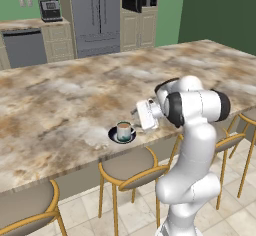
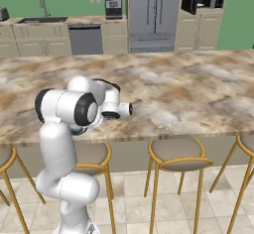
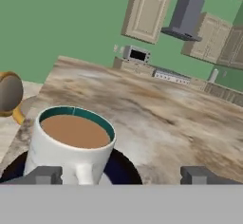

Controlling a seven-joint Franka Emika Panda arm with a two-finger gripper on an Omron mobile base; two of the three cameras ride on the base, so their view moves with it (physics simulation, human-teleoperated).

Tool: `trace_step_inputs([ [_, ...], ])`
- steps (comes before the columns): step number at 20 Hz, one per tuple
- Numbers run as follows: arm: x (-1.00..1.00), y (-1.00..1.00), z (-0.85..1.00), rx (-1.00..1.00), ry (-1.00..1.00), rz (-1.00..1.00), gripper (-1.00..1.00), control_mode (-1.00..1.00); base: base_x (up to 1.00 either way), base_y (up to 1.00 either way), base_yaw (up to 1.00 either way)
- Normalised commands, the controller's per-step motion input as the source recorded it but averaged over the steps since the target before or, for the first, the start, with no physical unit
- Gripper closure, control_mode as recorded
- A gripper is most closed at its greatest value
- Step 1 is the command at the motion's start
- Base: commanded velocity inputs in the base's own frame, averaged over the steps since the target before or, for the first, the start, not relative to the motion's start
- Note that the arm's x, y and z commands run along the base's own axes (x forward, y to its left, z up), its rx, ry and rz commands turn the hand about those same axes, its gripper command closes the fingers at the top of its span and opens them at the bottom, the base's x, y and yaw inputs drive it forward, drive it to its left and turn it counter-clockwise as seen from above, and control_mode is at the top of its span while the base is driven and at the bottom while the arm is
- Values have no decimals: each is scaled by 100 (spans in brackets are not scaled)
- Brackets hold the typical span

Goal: Pick the cup of tea, navigate to the dining table, and place it on the saucer.

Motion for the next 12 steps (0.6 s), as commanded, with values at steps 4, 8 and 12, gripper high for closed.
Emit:
trace_step_inputs([
  [4, -59, -1, 79, 6, 0, 0, -100, -100, 0, 0, 0],
  [8, -100, -29, 98, 7, 9, -12, -100, -100, 0, 0, 0],
  [12, -100, -36, 80, 1, 25, -23, -100, -100, 0, 0, 0],
])
